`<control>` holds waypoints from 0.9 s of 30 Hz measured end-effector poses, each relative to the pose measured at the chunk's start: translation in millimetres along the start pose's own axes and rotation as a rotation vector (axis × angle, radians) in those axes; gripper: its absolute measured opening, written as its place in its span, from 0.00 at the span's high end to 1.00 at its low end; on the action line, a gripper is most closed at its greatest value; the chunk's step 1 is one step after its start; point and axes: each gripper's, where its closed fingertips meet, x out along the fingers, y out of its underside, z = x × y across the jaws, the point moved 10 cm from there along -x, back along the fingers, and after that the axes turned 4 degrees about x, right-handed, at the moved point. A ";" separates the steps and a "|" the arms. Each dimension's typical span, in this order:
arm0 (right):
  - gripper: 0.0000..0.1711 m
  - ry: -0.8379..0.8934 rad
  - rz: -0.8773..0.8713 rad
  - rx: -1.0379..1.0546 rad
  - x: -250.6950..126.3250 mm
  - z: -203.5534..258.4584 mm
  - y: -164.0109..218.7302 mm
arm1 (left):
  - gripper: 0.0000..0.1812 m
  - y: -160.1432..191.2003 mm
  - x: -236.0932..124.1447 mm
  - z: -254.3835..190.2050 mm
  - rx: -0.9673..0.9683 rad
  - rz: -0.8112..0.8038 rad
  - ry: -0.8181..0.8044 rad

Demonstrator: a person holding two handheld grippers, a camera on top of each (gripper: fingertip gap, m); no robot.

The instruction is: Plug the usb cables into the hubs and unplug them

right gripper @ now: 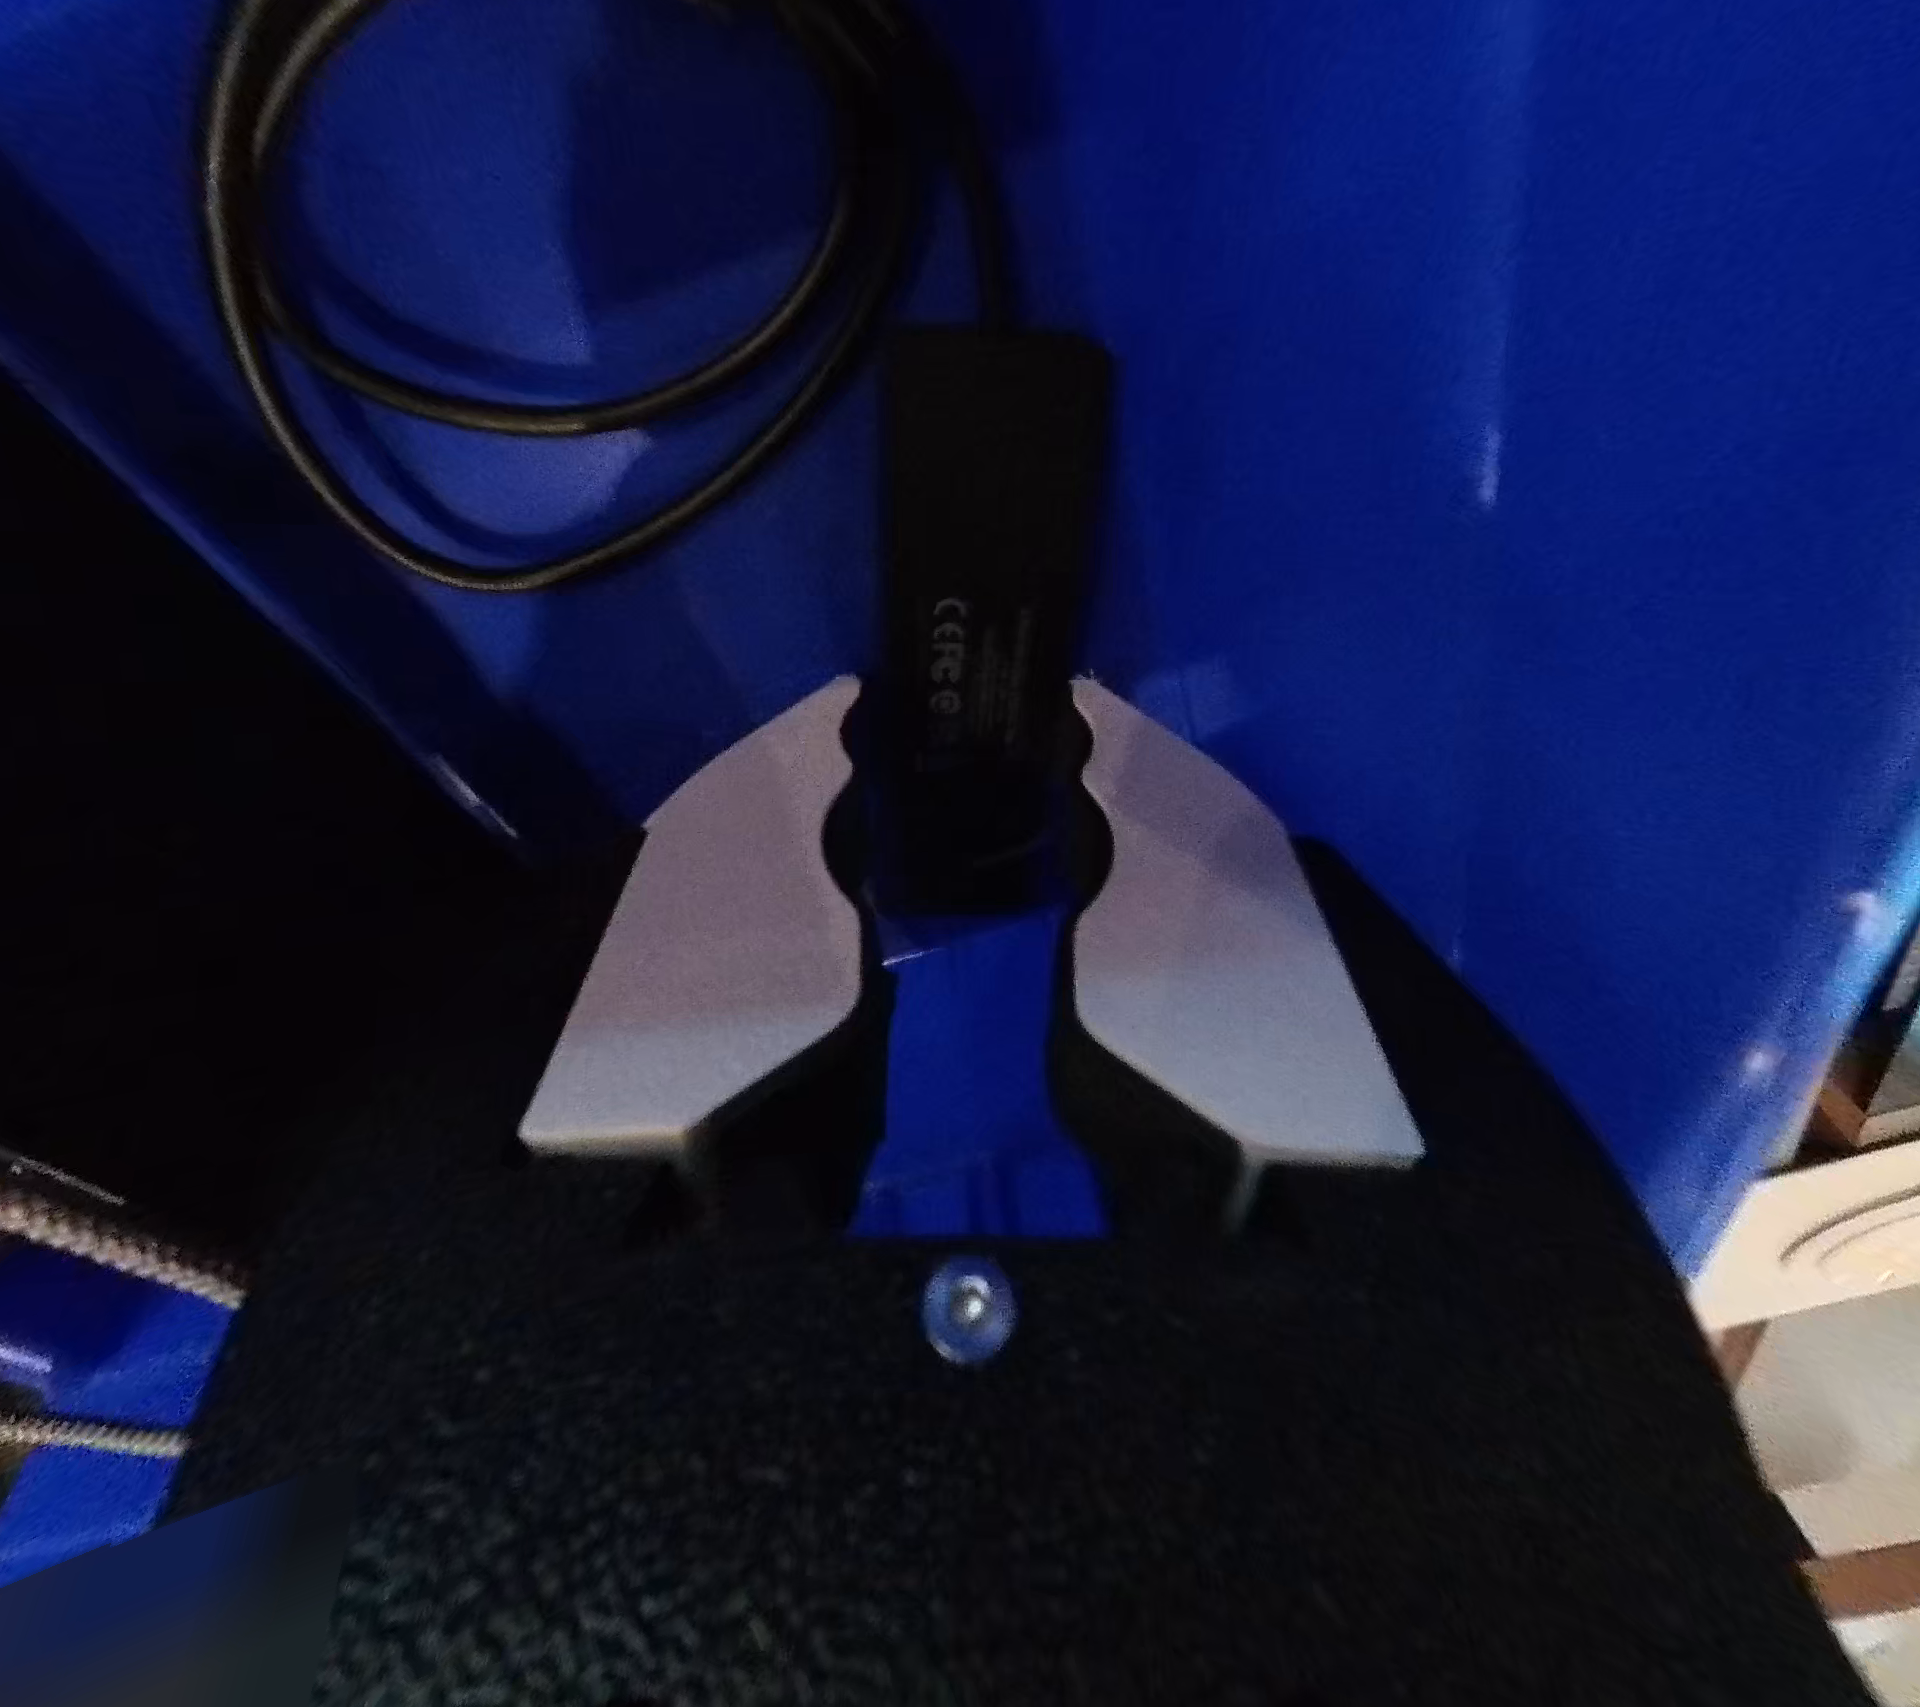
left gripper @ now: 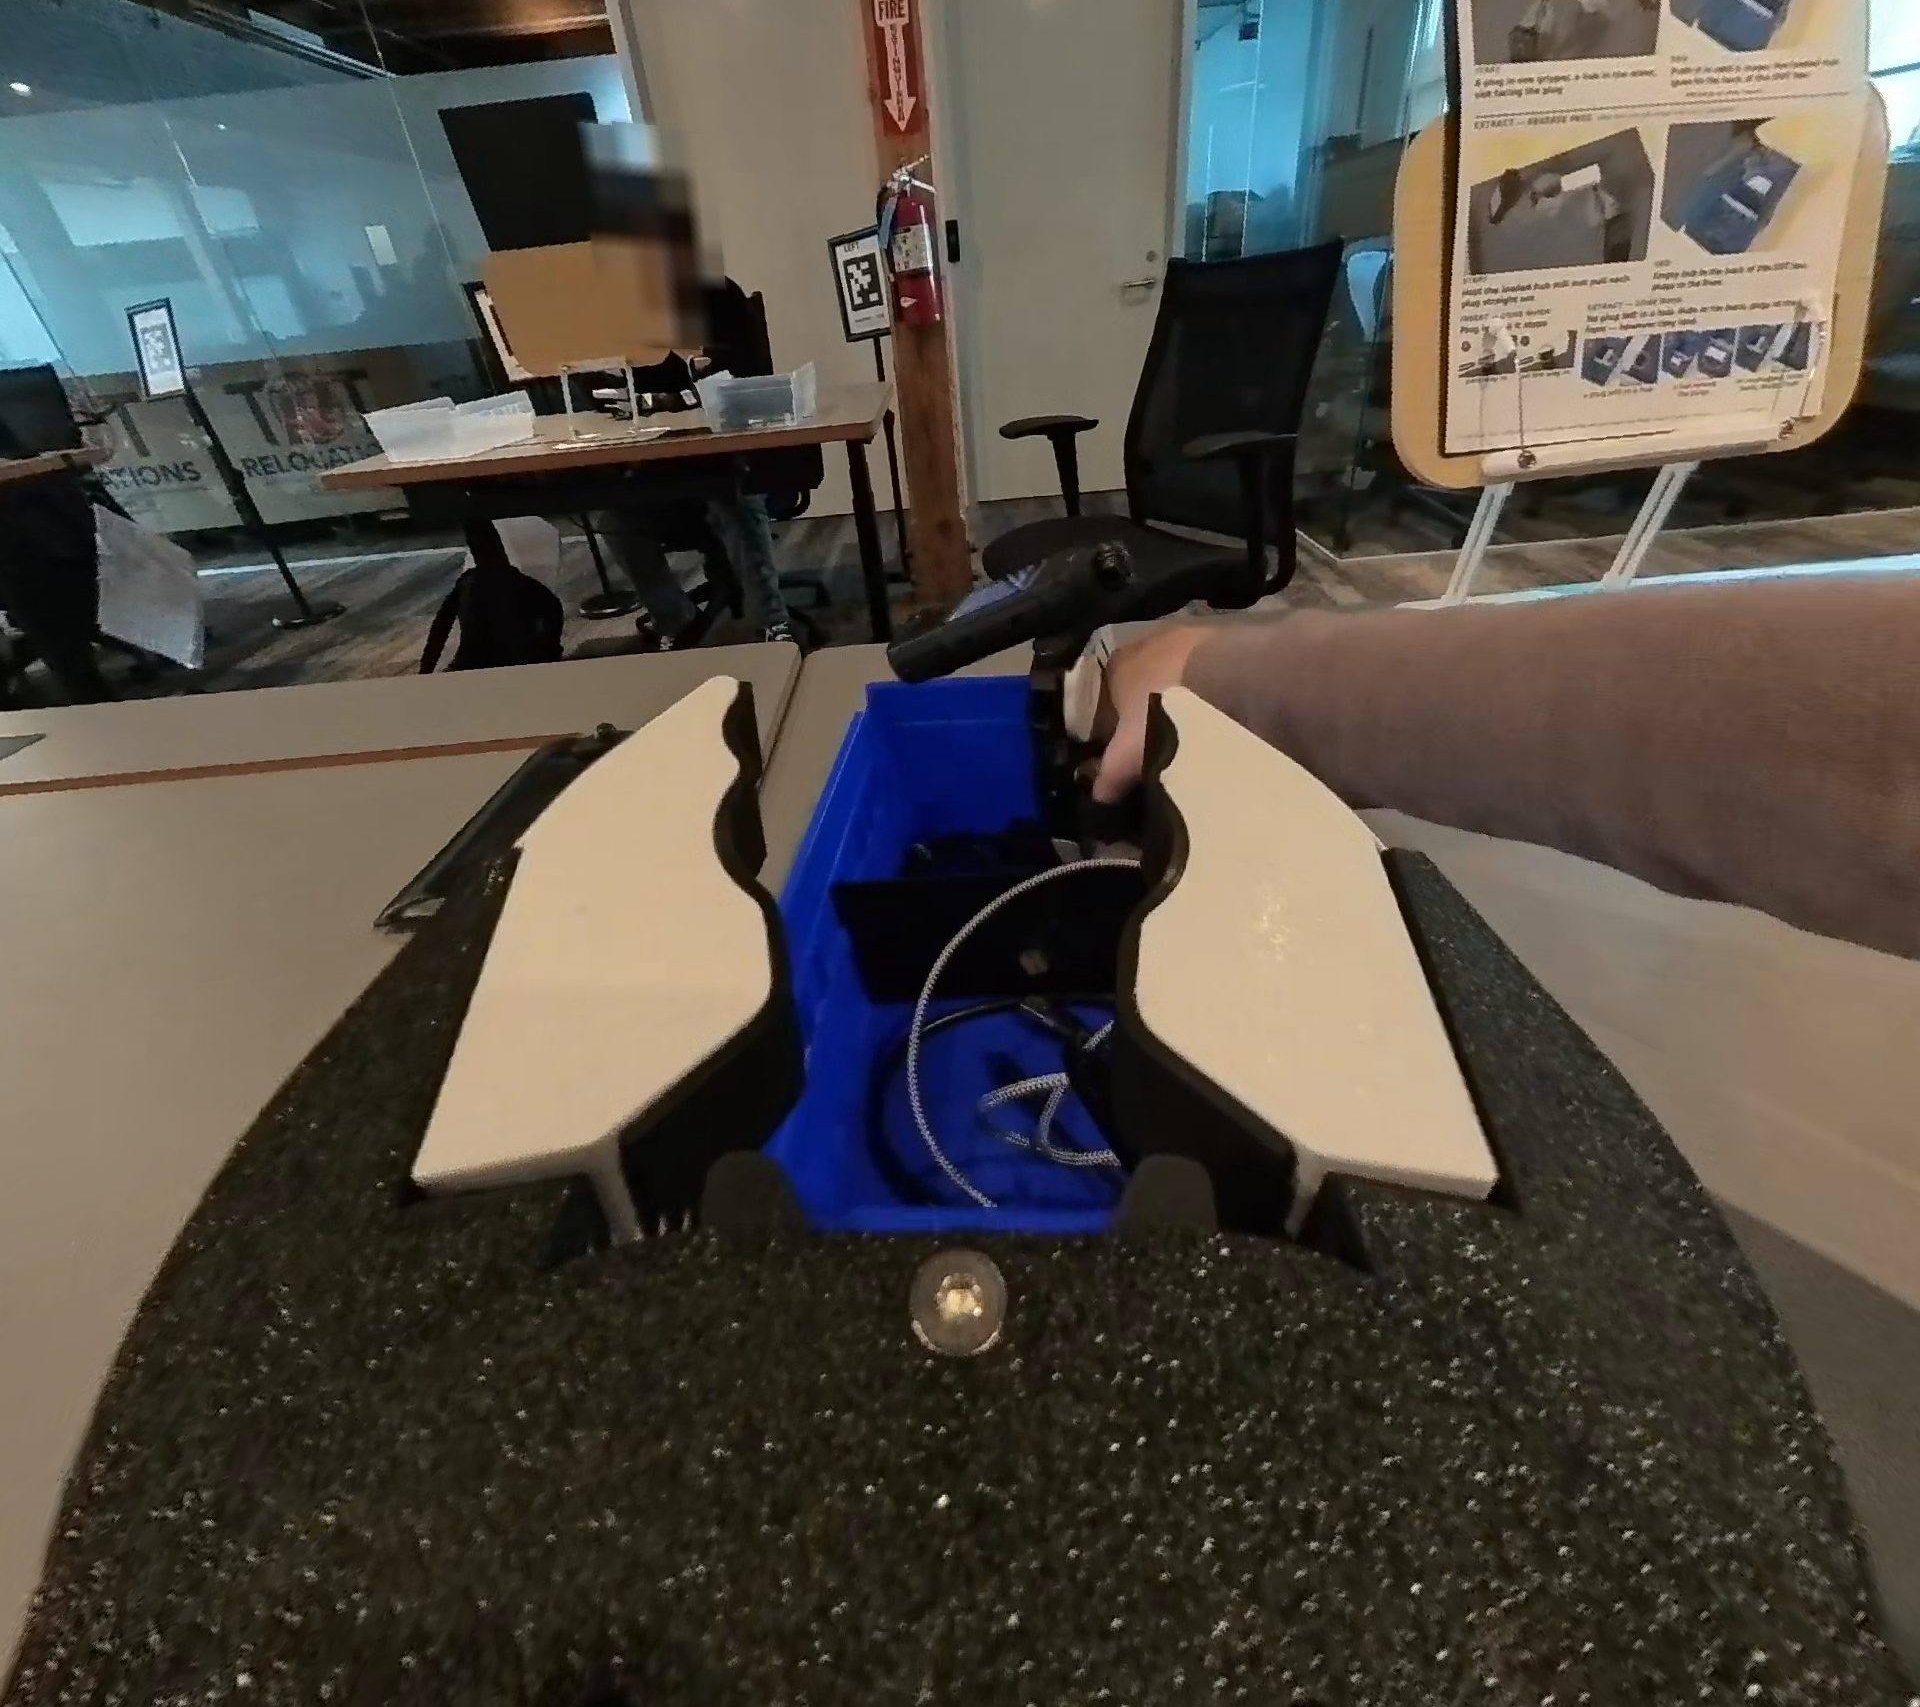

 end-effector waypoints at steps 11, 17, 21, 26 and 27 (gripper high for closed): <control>0.81 -0.072 -0.263 -0.057 -46.0 -14.0 26.1 | 0.61 4.4 6.1 -0.2 -0.010 0.003 0.009; 0.81 -0.241 -0.706 -0.095 -101.7 -21.8 78.9 | 0.65 8.7 13.7 -6.3 -0.002 0.011 0.036; 0.82 -0.223 -0.964 -0.150 -127.9 -16.2 138.4 | 0.68 8.3 18.8 -16.5 0.025 -0.021 0.056; 0.78 -0.106 -1.248 -0.245 -148.5 4.1 217.3 | 0.61 6.0 27.8 -37.2 -0.003 -0.053 0.180; 0.78 -0.043 -1.296 -0.281 -151.0 10.0 233.1 | 0.59 5.6 29.2 -41.2 0.002 -0.058 0.196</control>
